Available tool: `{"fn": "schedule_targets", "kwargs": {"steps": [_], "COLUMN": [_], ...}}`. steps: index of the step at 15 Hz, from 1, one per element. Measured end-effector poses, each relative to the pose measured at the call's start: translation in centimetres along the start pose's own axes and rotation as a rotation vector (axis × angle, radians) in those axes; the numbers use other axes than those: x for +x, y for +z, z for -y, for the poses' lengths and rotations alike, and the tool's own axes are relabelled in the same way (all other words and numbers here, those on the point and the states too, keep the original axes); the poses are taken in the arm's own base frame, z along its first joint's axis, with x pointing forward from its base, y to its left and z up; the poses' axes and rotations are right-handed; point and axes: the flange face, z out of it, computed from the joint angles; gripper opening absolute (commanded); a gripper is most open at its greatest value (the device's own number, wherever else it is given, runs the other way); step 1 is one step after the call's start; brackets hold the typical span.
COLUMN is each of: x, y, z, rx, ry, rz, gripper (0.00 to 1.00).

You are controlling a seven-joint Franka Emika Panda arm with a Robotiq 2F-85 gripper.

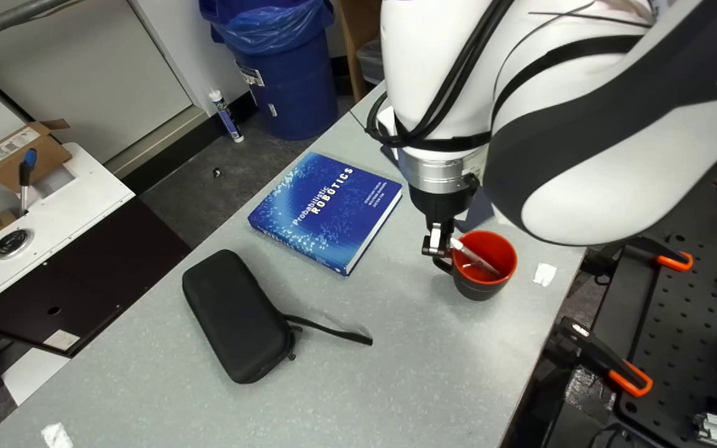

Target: Pick the pen and place it on the table

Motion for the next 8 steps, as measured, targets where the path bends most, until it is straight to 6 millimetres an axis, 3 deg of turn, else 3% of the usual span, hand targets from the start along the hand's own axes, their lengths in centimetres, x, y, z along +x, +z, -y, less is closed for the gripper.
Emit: {"fn": "schedule_targets", "kwargs": {"steps": [8], "x": [0.8], "y": [-8.5], "z": [-1.4], "rx": [0.055], "ry": [0.099], "rz": [-0.147], "gripper": [0.02]}}
